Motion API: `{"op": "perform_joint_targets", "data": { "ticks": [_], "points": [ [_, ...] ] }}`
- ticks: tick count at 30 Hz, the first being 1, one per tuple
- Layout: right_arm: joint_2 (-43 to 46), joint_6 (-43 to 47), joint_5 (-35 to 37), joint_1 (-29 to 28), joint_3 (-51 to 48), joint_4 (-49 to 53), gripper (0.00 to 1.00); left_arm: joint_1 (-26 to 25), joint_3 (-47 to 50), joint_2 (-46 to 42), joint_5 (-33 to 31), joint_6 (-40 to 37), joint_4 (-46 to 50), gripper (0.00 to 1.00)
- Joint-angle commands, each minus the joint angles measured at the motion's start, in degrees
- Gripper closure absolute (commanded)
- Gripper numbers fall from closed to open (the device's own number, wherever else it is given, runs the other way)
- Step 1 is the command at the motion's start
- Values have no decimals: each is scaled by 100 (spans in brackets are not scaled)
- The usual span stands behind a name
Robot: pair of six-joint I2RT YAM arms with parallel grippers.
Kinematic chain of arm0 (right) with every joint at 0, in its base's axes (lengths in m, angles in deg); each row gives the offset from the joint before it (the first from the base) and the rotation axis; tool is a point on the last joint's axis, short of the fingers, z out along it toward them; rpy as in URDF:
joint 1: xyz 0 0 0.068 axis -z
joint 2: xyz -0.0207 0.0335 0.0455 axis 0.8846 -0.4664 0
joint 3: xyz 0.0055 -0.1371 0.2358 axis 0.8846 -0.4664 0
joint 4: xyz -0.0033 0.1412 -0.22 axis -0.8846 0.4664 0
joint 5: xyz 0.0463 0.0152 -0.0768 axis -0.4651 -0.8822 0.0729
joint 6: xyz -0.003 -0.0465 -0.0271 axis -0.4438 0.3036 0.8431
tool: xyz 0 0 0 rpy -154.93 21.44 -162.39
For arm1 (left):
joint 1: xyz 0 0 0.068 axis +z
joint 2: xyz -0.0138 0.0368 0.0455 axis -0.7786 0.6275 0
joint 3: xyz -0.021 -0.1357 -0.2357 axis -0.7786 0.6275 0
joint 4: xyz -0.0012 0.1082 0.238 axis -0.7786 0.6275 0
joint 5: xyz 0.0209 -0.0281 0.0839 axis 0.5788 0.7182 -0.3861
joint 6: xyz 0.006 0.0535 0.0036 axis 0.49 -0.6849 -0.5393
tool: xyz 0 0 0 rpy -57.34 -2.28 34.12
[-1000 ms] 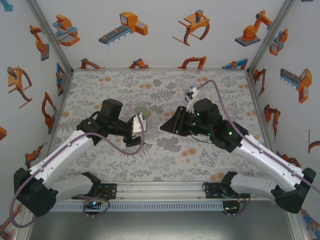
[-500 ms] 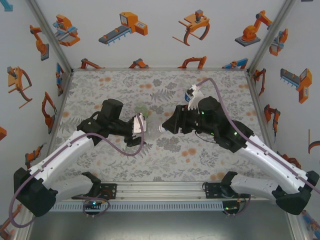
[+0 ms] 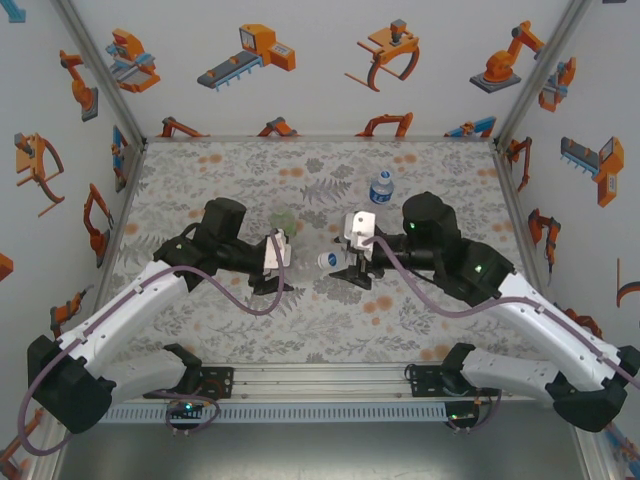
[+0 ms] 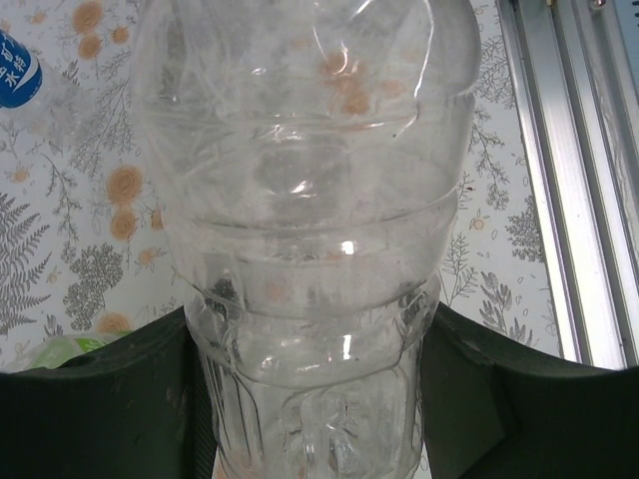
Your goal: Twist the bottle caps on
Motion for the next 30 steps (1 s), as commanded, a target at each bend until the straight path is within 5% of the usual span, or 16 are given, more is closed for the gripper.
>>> {"op": "perform_joint_targets", "data": {
  "ticks": [1,15,21,27,30],
  "points": [
    [-171,945,-462,3,153,19,42,-28,-155,13,284,-190,160,97],
    [-197,953,-682,1,34,37,57,-28,-172,71,309,-210,198,97],
    [-229,600,-555,2,36,45,80,-32,-175,53,301,-204,197,97],
    [-232,-1750,160,-1,-134,-382,95,-27,-187,35,200,-162,189,97],
    [-113,-3944,886,-1,-484,-1070,100,-29,-234,75,94,-94,175,97]
  ]
}}
